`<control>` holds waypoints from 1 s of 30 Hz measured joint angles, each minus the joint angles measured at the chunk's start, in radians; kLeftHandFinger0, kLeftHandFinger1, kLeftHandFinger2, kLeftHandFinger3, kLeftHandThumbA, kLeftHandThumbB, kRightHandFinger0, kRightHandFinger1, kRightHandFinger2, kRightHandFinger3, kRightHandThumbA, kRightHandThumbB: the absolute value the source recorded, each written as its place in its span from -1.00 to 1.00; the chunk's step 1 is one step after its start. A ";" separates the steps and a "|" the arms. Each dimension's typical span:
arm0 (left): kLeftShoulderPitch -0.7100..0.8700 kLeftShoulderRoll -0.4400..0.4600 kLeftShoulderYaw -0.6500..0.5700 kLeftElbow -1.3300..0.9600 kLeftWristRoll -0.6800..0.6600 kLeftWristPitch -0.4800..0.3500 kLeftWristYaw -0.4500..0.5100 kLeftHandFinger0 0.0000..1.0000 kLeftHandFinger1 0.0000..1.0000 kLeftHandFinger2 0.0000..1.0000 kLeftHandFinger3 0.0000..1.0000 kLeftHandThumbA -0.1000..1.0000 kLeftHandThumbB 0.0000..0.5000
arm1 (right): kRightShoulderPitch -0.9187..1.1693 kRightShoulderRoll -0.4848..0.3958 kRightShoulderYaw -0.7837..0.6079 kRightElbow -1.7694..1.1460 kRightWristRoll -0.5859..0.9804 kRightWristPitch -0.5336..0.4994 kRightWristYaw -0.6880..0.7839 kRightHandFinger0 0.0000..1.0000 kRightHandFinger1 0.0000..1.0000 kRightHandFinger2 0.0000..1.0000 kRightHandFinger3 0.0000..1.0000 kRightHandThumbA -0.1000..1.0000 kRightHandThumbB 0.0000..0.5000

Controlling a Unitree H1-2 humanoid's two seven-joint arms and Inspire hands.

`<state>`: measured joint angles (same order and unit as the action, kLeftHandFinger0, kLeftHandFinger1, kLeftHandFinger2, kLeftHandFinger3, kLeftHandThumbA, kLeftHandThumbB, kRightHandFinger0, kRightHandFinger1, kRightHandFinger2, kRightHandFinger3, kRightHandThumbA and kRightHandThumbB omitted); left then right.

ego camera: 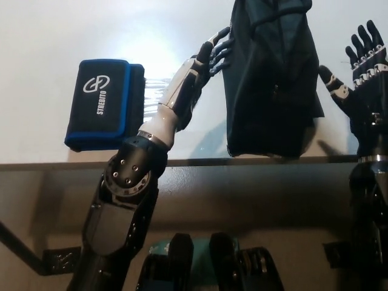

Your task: Use both hands to pick up the lunch bag on the right hand side and smoothly move it near the note book on the left hand side

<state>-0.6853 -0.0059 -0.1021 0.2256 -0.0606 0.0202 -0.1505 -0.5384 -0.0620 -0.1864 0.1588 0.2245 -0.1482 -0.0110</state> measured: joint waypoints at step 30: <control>-0.287 0.017 0.030 0.698 0.070 -0.132 0.052 1.00 1.00 1.00 1.00 1.00 0.65 | -0.181 0.036 -0.148 0.509 0.246 0.003 0.051 1.00 1.00 1.00 1.00 1.00 -0.06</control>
<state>-0.9719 0.0111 -0.0716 0.9238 0.0090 -0.1121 -0.0987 -0.7193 -0.0263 -0.3344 0.6680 0.4709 -0.1456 0.0404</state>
